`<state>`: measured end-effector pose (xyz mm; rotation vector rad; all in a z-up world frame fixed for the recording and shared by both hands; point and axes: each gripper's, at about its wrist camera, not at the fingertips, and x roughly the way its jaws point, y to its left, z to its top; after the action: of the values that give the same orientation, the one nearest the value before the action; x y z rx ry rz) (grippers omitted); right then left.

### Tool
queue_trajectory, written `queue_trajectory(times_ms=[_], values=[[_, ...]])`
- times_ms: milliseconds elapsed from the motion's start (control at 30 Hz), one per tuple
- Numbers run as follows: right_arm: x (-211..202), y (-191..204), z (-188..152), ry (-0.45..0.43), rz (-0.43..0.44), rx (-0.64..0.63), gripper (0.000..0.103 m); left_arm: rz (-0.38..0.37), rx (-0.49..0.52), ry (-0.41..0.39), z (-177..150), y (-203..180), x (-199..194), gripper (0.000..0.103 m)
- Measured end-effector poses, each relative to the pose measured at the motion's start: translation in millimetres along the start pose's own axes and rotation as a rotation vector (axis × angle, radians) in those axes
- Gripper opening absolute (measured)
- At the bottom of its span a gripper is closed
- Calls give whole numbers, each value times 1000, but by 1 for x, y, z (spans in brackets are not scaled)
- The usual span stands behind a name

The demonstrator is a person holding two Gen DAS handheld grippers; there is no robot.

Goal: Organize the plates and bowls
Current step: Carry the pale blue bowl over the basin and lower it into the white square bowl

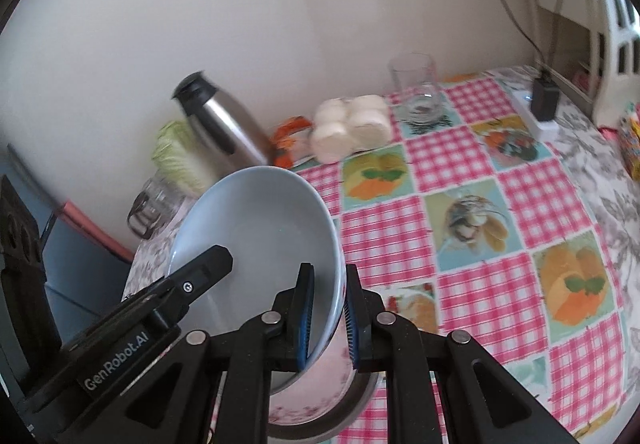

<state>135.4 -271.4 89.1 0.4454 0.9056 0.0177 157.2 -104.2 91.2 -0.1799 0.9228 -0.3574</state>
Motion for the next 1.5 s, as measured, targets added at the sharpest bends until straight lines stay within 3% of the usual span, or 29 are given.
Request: queue_trajectory(times_ms=[233,667,1000,1500], values=[[6,50,-15,24,22,-106,17,14,-87,-60,-11,43,-28,20],[23,94,-35,78,-2,-189,18,-22,-215,-49,-29,91,-33,20],[32,88,-41,101,-47,-182,17,-65,-236,-3,-35,92,-19,20],[55,69,-42,142,-85,-153,18,-53,-235,44,-40,89,8,20]])
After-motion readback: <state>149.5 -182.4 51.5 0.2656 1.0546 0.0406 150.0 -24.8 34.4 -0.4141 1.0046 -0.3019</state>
